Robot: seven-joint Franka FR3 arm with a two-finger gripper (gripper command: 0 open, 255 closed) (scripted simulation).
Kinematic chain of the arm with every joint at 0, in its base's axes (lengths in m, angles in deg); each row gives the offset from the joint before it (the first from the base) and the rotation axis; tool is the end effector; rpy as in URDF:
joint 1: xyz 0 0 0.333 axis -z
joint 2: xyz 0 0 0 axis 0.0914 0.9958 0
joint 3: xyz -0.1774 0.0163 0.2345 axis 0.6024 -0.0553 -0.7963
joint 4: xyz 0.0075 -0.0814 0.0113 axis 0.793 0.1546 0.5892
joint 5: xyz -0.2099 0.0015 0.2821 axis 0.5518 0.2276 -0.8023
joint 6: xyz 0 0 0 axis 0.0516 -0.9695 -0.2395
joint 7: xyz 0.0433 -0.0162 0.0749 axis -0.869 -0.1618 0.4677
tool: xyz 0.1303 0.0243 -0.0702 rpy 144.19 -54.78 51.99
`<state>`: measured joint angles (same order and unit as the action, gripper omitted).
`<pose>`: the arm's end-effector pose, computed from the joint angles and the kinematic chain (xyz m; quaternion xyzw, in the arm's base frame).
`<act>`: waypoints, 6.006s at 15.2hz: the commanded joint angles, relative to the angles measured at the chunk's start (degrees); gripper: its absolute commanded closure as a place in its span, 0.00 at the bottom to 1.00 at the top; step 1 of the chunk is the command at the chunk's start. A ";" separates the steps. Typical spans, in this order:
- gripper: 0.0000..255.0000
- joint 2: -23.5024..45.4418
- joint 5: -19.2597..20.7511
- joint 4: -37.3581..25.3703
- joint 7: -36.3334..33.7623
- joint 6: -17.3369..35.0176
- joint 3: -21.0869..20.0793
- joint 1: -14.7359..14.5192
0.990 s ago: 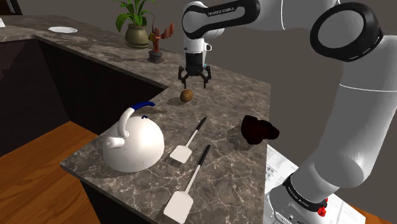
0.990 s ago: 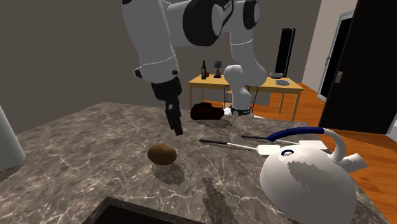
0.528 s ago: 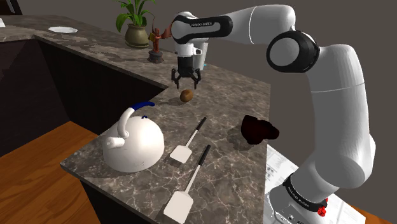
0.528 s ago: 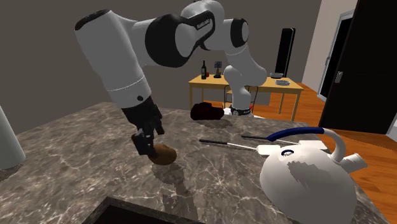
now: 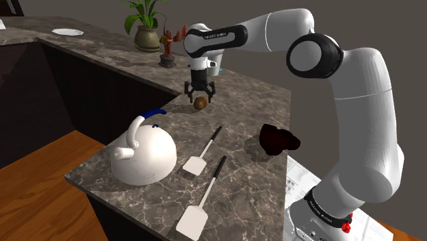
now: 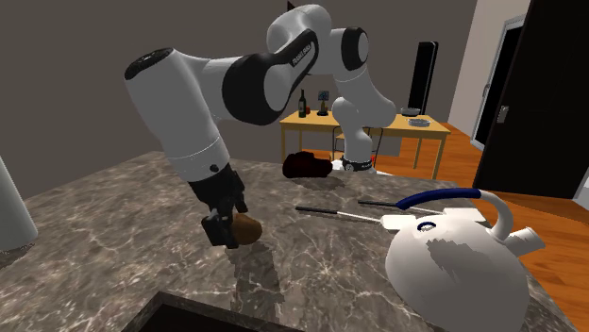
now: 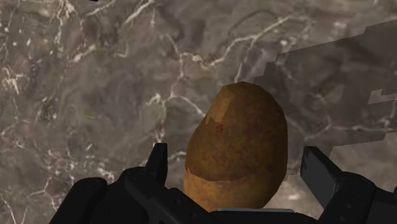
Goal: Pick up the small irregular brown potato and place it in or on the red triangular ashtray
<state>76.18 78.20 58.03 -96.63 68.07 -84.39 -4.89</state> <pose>0.6292 0.0579 0.2816 0.8889 -0.4295 -0.1438 0.0688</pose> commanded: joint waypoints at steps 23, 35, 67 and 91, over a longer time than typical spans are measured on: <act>1.00 -1.30 -0.13 -2.07 0.02 -3.33 -0.08 0.01; 1.00 -2.33 -0.28 -9.65 -0.01 -11.92 -0.21 -0.24; 1.00 -64.06 -0.85 64.72 14.53 1.04 5.93 9.07; 1.00 -68.16 1.28 79.08 16.53 11.42 8.12 10.51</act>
<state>8.02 79.48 137.11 -80.09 79.48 -76.28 5.61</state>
